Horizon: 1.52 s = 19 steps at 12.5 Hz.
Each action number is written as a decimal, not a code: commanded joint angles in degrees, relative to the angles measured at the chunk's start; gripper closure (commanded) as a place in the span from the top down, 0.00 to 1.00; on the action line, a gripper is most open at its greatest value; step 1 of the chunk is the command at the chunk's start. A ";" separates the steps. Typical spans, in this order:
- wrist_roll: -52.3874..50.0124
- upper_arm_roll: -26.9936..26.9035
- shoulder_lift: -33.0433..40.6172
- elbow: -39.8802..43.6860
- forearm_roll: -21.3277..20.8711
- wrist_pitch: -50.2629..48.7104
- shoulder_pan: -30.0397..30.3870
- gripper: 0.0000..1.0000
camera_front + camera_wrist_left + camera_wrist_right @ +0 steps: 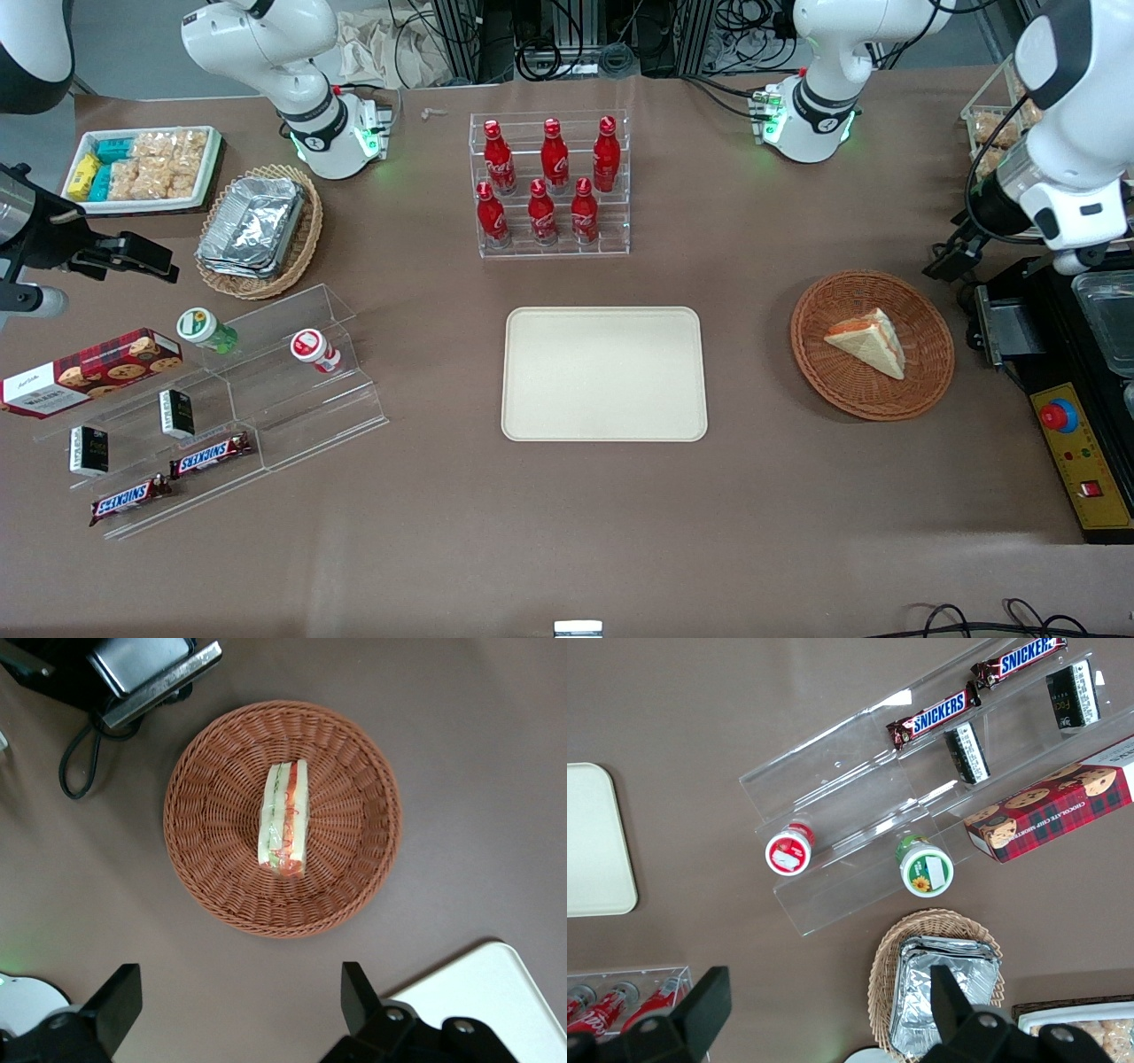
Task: Place sandwich from basket to tray
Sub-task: 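Lower the open left gripper onto the sandwich and close on it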
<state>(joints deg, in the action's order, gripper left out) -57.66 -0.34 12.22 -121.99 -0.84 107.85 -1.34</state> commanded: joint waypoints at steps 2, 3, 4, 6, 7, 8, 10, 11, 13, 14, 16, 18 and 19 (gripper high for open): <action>-3.33 -1.42 -7.01 -1.06 -0.65 5.78 0.11 1.00; -3.42 -1.42 -8.77 -1.06 -0.48 7.09 0.11 1.00; -3.42 -1.50 -9.92 -1.49 -0.13 8.67 0.11 1.00; -3.42 -1.59 -12.03 -3.16 0.14 12.10 0.19 1.00; -3.51 -1.59 -13.61 -3.43 0.14 13.07 0.19 1.00; -3.68 -1.59 -14.75 -3.78 0.14 14.13 0.19 1.00; -4.82 -1.59 -16.25 -4.22 0.14 15.54 0.19 1.00; -4.91 -1.59 -16.69 -4.31 0.14 15.72 0.19 1.00; -5.00 -1.59 -18.27 -4.57 0.14 16.51 0.19 1.00; -5.00 -1.59 -18.89 -4.84 0.14 16.69 0.19 1.00; -5.00 -2.03 -19.68 -5.89 0.14 18.87 0.19 1.00; -4.92 -2.82 -20.56 -7.47 0.14 22.12 0.19 1.00; -5.00 -2.91 -21.26 -8.08 0.14 23.44 0.19 1.00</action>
<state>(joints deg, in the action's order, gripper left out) -61.15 -3.04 -8.58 -127.88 -0.62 127.42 -1.23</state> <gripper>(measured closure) 0.000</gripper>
